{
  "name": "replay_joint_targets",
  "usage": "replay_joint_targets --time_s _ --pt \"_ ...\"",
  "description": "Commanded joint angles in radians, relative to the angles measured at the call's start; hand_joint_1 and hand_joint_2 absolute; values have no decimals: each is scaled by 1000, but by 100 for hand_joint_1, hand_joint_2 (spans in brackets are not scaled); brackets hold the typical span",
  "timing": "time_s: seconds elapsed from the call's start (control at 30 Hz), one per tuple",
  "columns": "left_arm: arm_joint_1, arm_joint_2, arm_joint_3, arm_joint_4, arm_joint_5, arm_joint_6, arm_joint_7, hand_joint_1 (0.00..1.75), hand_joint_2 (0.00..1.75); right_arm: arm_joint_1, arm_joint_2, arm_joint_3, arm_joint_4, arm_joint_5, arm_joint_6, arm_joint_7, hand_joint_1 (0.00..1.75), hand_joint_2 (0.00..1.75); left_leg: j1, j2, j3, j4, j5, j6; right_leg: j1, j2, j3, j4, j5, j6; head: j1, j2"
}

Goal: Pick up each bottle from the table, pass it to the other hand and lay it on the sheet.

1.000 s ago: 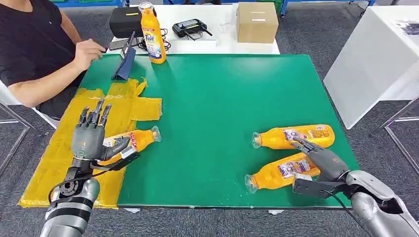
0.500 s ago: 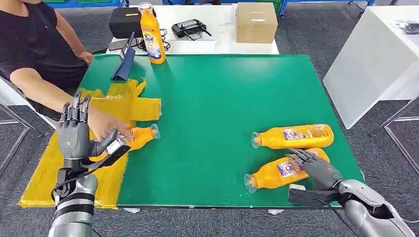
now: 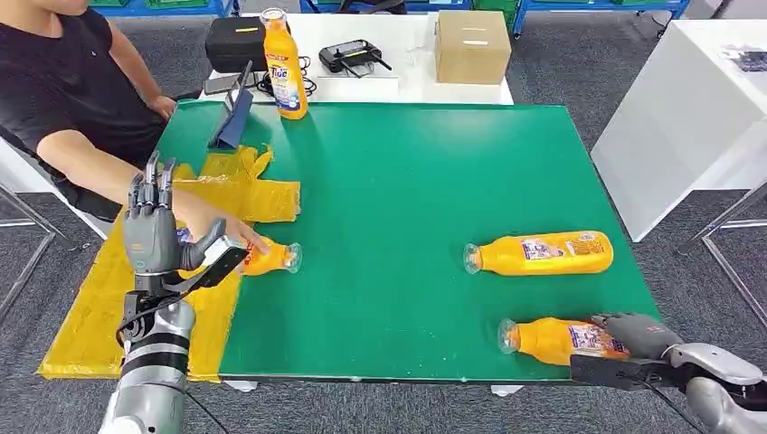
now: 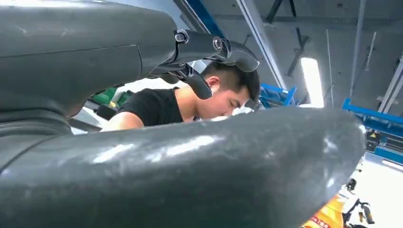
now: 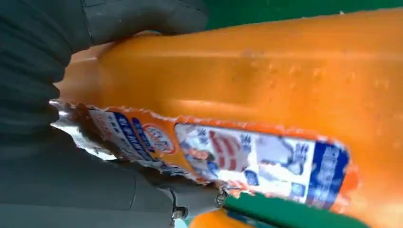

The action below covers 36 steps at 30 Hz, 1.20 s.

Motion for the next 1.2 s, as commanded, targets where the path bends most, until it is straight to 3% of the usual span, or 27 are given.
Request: replay_joint_targets --time_s 0.03,0.1,0.13,0.17,0.2,0.23,0.27,0.33,0.37,0.4,0.6,0.63,0.7,0.73,0.87,0.97,1.2 --pt "-64 -9 -22 126 37 -1 -5 0 0 108 42 45 99 3 -8 17 175 175 3 -7 -2 -3 3 0 3 -7 2 -7 3 0 0 0" --pt "-41 55 -185 180 268 -18 39 0 0 104 203 -61 196 -21 -160 -39 175 175 3 -7 0 -4 3 0 3 -7 5 -8 3 -1 0 0" --pt "-3 78 -244 122 389 -103 69 0 0 87 308 -126 234 -55 -241 -112 175 175 4 -6 3 -4 3 -1 4 -6 7 -9 3 0 0 0" --pt "52 99 -292 18 590 -304 102 0 0 74 455 -224 226 -124 -337 -241 175 175 4 -2 5 -3 1 -1 4 -2 8 -8 3 0 0 0" --pt "52 99 -292 18 590 -304 102 0 0 74 455 -224 226 -124 -337 -241 175 175 6 6 5 -8 3 -2 6 6 8 -14 7 -1 1 0" --pt "110 109 -320 -95 752 -489 151 0 0 71 589 -297 153 -207 -327 -291 175 175 8 6 4 -5 1 -1 7 6 9 -9 5 -1 0 0" --pt "129 113 -330 -138 813 -561 166 0 0 77 635 -315 83 -227 -306 -272 175 175 11 8 1 -6 2 -1 7 7 7 -10 7 -1 3 0" --pt "129 112 -340 -144 814 -560 177 0 0 93 630 -314 26 -228 -296 -232 175 175 14 28 1 -6 0 -2 10 27 1 -10 10 -1 4 0" --pt "125 115 -345 -136 817 -557 180 0 0 102 620 -327 13 -231 -287 -228 175 175 16 27 -10 -4 -1 -1 8 24 1 -7 10 -2 2 0" --pt "123 116 -346 -133 817 -557 180 0 0 105 614 -330 14 -232 -283 -230 175 175 17 31 -10 -4 -2 -3 10 28 -1 -8 11 -3 3 0" --pt "118 117 -345 -124 819 -556 180 0 0 112 599 -341 19 -240 -273 -247 175 175 17 16 -11 -3 -1 -5 10 17 -2 -6 6 -1 2 0" --pt "123 122 -341 -121 1014 -764 192 0 0 102 647 -394 1 -343 -234 -368 175 175 17 15 -11 -4 0 -5 10 17 -2 -6 6 -1 2 0" --pt "183 132 -366 -199 1169 -930 202 0 0 59 733 -424 -100 -440 -164 -375 175 175 17 21 -12 -3 -1 -5 9 22 -4 -5 7 -1 2 0" --pt "211 123 -385 -245 1193 -955 202 0 175 43 761 -416 -138 -470 -141 -355 175 175 17 22 -13 -2 -1 -5 9 23 -4 -4 7 -1 2 0" --pt "293 107 -533 -381 1256 -991 241 0 175 -9 822 -284 -178 -494 -140 -290 175 175 16 27 -18 -2 -2 -5 6 27 -11 0 7 -2 1 0" --pt "296 96 -607 -411 1233 -954 228 0 175 -50 861 -192 -114 -487 -151 -275 175 175 16 21 -18 -2 -1 -5 7 22 -11 -2 6 -1 2 0" --pt "307 87 -693 -430 1231 -952 230 0 175 -101 936 -78 5 -486 -174 -276 175 175 16 19 -21 -3 -1 -5 7 21 -12 -2 6 -1 2 0"
